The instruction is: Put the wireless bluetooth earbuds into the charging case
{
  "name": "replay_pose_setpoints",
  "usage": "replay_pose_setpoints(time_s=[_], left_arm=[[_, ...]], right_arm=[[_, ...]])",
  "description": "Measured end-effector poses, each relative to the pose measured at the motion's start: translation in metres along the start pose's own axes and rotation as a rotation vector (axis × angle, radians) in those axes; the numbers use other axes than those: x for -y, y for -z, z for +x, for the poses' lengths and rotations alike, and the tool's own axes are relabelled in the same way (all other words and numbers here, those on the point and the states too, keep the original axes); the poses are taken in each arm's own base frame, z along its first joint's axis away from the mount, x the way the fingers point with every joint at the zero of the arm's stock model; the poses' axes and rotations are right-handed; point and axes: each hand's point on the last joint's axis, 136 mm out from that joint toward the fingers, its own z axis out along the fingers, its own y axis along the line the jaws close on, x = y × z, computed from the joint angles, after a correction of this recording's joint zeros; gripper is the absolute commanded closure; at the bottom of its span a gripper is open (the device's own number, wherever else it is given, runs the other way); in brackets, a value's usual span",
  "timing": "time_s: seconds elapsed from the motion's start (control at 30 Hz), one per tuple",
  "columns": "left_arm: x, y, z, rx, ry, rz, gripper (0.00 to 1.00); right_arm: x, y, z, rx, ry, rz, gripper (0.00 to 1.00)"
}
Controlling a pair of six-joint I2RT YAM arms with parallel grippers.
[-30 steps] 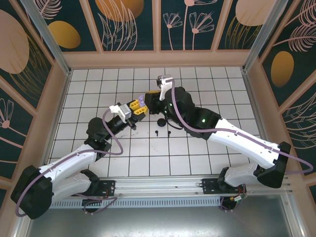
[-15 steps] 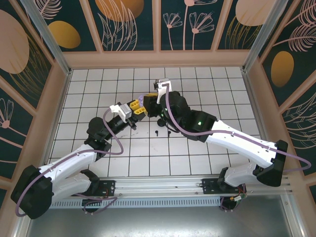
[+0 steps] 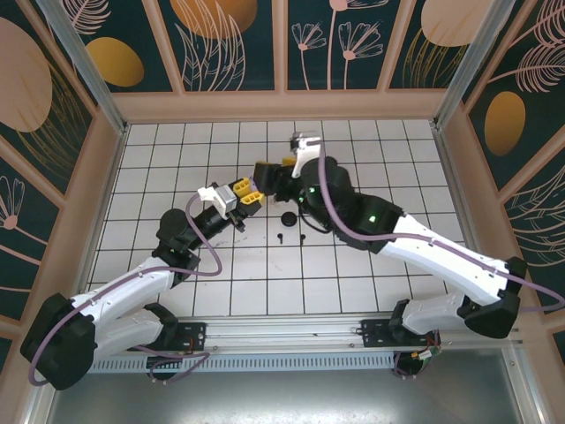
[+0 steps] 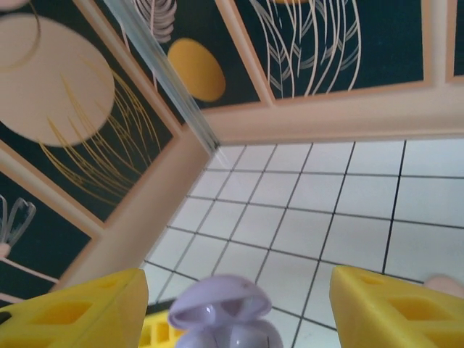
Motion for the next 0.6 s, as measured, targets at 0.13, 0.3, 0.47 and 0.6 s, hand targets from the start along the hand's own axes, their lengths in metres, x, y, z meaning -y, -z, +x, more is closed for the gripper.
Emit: replay_pose_setpoints(time_s=[0.13, 0.3, 0.47, 0.6], left_arm=[[0.002, 0.0, -0.001, 0.006, 0.005, 0.012, 1.0], [0.007, 0.0, 0.0, 0.002, 0.011, 0.04, 1.0], [0.011, -0.001, 0.006, -0.016, 0.026, 0.067, 1.0], [0.013, -0.001, 0.009, -0.025, 0.037, 0.077, 1.0]], right_arm=[[0.013, 0.005, -0.03, 0.034, -0.047, -0.008, 0.41], [0.032, -0.015, -0.036, -0.037, -0.067, -0.006, 0.69], [0.034, -0.053, -0.011, -0.195, -0.034, -0.028, 0.82], [0.03, -0.074, 0.017, -0.321, -0.006, -0.055, 0.85]])
